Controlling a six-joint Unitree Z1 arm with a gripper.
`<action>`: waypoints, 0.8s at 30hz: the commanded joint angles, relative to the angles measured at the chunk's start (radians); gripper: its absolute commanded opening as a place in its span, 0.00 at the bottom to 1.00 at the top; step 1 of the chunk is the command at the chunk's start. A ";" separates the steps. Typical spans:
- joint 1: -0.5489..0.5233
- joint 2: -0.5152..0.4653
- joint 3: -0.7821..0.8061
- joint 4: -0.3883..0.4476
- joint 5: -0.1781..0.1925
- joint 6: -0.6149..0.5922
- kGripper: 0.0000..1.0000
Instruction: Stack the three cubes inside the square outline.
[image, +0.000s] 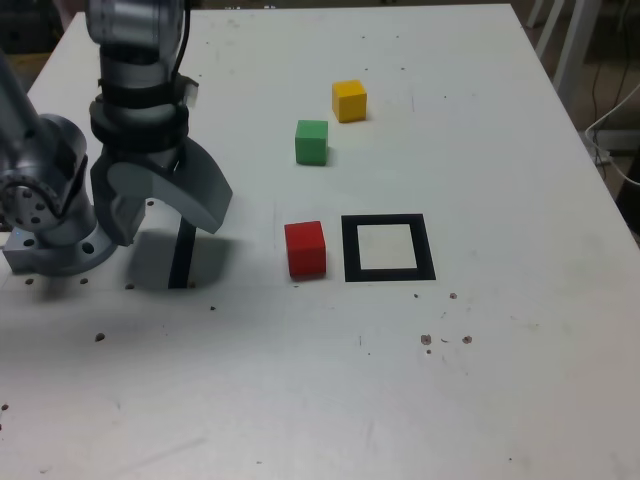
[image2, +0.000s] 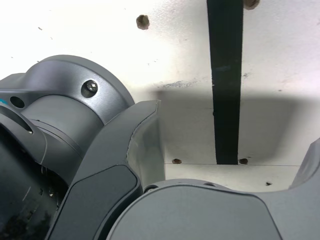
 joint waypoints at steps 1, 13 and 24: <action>-0.001 0.007 -0.011 -0.002 0.002 -0.001 1.00; -0.057 0.058 -0.095 0.019 0.004 -0.053 1.00; -0.132 0.168 -0.275 0.067 0.005 -0.210 1.00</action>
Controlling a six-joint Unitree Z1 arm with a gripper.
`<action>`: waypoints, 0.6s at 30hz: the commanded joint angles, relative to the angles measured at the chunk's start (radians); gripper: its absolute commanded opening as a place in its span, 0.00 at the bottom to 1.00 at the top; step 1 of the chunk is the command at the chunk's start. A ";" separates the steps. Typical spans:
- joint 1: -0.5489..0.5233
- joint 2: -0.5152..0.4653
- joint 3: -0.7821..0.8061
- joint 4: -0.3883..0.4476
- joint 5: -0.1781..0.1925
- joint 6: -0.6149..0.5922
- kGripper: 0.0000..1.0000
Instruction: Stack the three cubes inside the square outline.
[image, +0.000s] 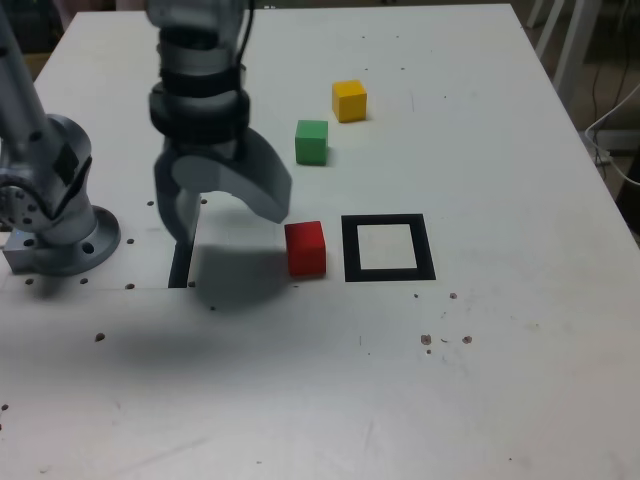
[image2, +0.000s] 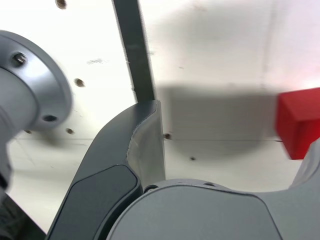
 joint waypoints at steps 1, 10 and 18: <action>-0.008 0.036 -0.036 0.009 -0.001 -0.018 0.99; -0.012 0.164 -0.174 0.015 -0.016 -0.047 0.99; -0.011 0.232 -0.203 0.010 -0.027 -0.049 0.99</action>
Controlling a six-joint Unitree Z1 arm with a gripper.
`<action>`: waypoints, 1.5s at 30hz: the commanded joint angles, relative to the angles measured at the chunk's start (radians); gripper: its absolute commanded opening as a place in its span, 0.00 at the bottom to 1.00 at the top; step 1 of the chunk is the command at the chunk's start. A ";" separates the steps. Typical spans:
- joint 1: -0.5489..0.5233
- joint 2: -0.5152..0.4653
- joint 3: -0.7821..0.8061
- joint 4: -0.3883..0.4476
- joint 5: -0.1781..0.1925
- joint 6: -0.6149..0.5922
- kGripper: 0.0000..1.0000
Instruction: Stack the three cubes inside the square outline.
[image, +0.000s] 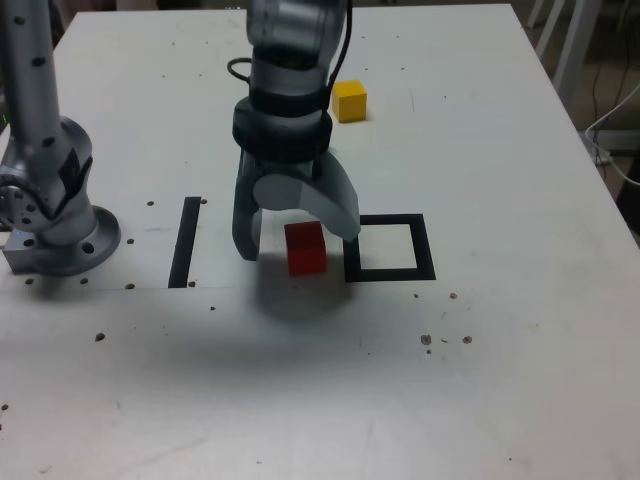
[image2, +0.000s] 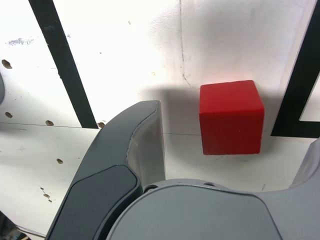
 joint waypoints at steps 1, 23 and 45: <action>0.000 0.020 -0.008 -0.003 -0.003 -0.001 0.99; 0.041 0.125 -0.023 -0.035 -0.025 0.050 0.29; 0.041 0.114 -0.027 -0.023 -0.028 0.051 0.27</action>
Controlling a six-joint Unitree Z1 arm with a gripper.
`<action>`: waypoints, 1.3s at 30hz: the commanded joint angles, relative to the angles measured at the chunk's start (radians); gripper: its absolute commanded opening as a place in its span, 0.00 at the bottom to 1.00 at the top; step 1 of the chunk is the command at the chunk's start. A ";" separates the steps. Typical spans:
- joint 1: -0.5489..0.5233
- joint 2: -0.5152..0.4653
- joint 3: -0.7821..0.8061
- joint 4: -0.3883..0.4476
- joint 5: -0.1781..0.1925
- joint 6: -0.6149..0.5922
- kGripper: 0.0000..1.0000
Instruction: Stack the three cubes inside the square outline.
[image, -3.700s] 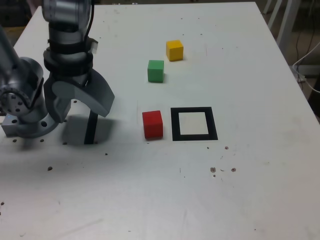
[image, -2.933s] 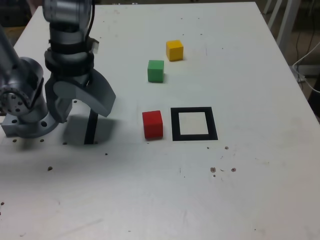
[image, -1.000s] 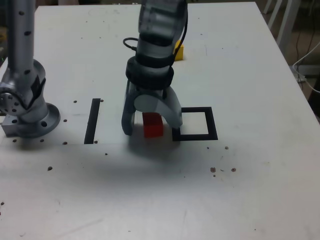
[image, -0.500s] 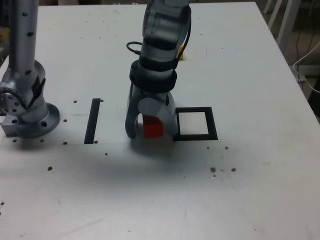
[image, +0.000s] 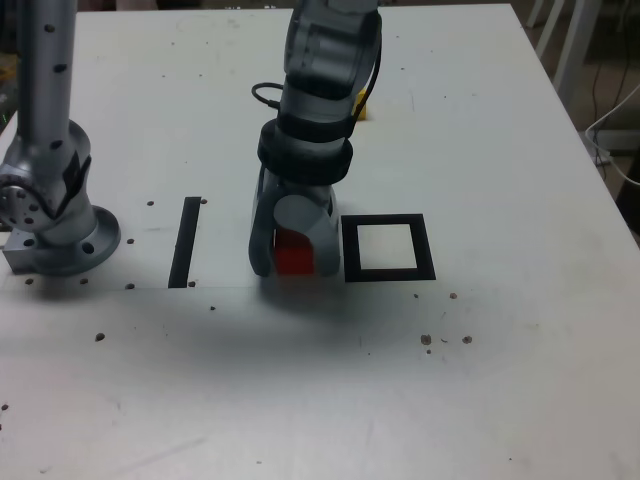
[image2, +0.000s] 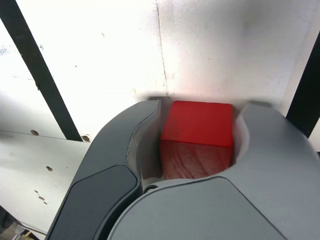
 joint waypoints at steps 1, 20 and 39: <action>0.001 -0.006 -0.007 0.005 -0.001 0.002 0.27; -0.034 0.038 -0.243 0.125 0.061 0.036 0.27; -0.018 0.147 -0.339 0.105 0.080 0.075 0.28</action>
